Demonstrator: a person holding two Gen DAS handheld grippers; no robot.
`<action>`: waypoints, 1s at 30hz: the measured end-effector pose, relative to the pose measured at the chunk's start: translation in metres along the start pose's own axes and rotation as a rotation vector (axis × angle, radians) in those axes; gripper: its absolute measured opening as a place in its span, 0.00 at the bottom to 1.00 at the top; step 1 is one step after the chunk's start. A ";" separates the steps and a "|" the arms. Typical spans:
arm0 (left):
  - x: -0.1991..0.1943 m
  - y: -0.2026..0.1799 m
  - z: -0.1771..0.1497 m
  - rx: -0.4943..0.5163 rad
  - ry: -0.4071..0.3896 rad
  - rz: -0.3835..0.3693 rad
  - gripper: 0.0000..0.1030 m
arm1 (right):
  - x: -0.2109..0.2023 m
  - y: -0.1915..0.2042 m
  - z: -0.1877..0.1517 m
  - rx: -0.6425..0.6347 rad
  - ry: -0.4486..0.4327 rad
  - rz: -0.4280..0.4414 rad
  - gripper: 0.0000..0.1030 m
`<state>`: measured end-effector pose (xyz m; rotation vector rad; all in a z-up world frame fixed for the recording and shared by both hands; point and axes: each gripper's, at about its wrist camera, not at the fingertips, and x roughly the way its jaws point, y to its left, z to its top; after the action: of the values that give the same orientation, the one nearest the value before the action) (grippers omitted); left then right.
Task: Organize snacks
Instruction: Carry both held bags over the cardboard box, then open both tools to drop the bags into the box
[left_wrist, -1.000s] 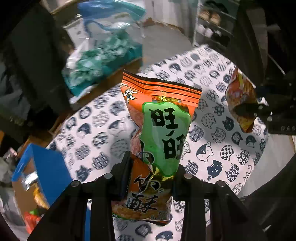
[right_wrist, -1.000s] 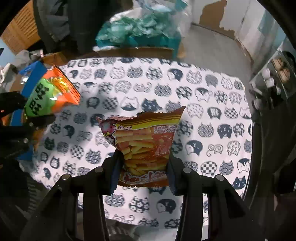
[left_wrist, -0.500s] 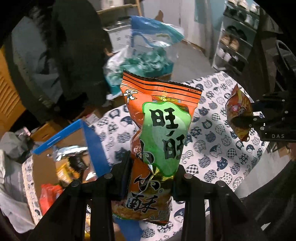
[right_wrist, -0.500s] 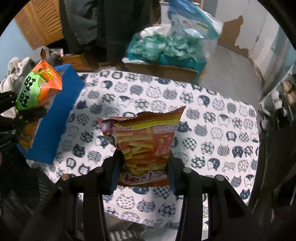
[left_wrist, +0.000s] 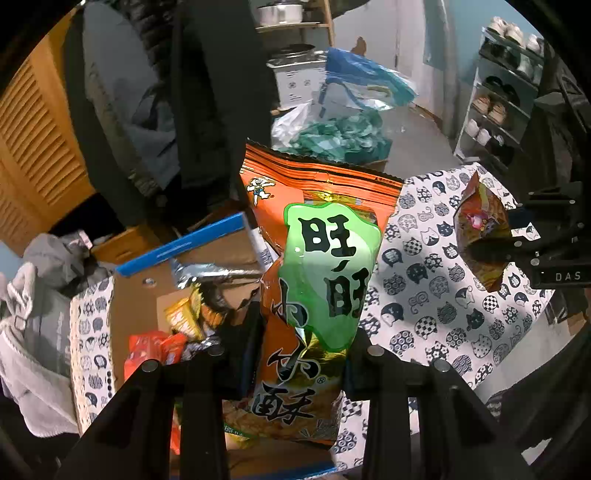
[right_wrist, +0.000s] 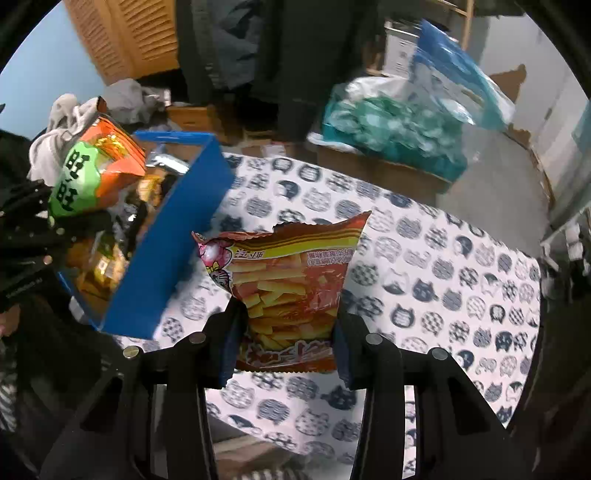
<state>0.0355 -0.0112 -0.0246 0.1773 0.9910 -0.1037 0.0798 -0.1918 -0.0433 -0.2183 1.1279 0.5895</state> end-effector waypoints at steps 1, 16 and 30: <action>0.000 0.004 -0.002 -0.009 0.000 -0.003 0.35 | 0.001 0.007 0.004 -0.011 -0.002 0.005 0.40; 0.005 0.078 -0.035 -0.151 0.029 0.006 0.35 | 0.028 0.091 0.044 -0.138 0.036 0.069 0.40; 0.032 0.142 -0.068 -0.317 0.088 0.022 0.36 | 0.068 0.154 0.082 -0.202 0.074 0.125 0.40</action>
<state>0.0203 0.1410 -0.0732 -0.0978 1.0788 0.0826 0.0808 -0.0047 -0.0499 -0.3474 1.1595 0.8127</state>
